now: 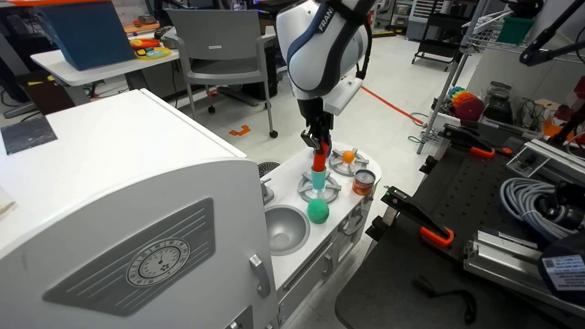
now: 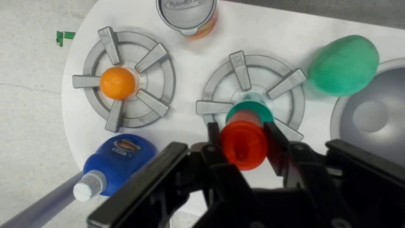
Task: Remove the red sauce bottle from the cup.
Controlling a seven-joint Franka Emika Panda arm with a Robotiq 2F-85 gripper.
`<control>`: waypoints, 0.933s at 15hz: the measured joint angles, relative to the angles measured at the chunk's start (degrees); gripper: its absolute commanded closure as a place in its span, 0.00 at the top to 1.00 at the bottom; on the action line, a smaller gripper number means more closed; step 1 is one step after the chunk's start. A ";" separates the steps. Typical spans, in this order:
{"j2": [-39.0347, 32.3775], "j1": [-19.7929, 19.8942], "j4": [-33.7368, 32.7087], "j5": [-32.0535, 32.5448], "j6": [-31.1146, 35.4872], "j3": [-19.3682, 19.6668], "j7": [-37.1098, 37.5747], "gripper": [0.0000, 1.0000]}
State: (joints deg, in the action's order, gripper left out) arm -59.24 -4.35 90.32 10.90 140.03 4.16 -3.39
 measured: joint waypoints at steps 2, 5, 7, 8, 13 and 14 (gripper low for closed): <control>2.00 0.00 1.31 0.00 0.00 0.00 0.06 0.13; 4.91 0.02 3.25 -0.18 -0.05 -0.03 0.10 0.13; 6.61 0.17 4.14 -0.39 -0.07 -0.07 0.15 0.13; 7.23 0.40 4.28 -0.68 -0.17 -0.13 0.15 0.13; 6.96 3.71 0.84 -2.09 -2.28 -0.76 -0.28 0.13; 5.76 4.46 -1.04 -2.09 -3.29 -0.66 -0.28 0.13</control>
State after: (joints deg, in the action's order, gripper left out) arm -53.48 0.11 89.28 8.81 136.73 3.50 -3.67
